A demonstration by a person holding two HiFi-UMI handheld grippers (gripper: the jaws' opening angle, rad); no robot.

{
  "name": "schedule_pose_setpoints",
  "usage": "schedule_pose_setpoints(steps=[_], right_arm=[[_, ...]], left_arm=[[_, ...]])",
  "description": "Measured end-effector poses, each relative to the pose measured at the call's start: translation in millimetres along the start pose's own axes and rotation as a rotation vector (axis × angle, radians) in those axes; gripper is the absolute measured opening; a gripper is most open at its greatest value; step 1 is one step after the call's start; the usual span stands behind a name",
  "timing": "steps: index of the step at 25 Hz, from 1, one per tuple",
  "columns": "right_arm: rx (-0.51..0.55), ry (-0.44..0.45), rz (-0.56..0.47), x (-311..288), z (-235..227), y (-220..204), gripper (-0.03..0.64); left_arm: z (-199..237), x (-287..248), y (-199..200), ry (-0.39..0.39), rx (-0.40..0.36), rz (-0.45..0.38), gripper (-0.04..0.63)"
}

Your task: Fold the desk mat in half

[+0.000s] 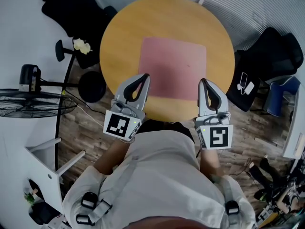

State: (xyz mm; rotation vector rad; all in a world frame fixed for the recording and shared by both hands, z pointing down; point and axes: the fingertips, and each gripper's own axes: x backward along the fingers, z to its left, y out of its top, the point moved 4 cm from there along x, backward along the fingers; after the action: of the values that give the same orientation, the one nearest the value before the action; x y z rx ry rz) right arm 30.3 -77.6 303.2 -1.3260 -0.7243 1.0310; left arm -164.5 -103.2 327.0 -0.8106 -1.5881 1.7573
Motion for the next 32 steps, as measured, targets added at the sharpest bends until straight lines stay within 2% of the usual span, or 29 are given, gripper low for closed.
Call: schedule_pose_setpoints(steps=[10, 17, 21, 25, 32], right_arm=[[0.004, 0.030, 0.007, -9.9, -14.7, -13.5, 0.005], [0.007, 0.042, 0.014, -22.7, -10.9, -26.8, 0.005], [0.003, 0.048, 0.018, -26.7, -6.7, -34.9, 0.005], [-0.004, 0.046, 0.016, -28.6, -5.1, -36.4, 0.005], [0.001, 0.039, 0.011, -30.1, -7.1, -34.0, 0.005]], left_arm=[[7.4, -15.0, -17.9, 0.044, 0.006, 0.042, 0.006], [25.5, -17.0, -48.1, 0.058, 0.031, 0.095, 0.029], [35.1, -19.3, -76.1, 0.066, 0.033, 0.136, 0.041], [46.5, -23.8, -114.2, 0.081, 0.044, 0.211, 0.067], [65.8, -24.7, -190.1, 0.125, 0.100, 0.339, 0.094]])
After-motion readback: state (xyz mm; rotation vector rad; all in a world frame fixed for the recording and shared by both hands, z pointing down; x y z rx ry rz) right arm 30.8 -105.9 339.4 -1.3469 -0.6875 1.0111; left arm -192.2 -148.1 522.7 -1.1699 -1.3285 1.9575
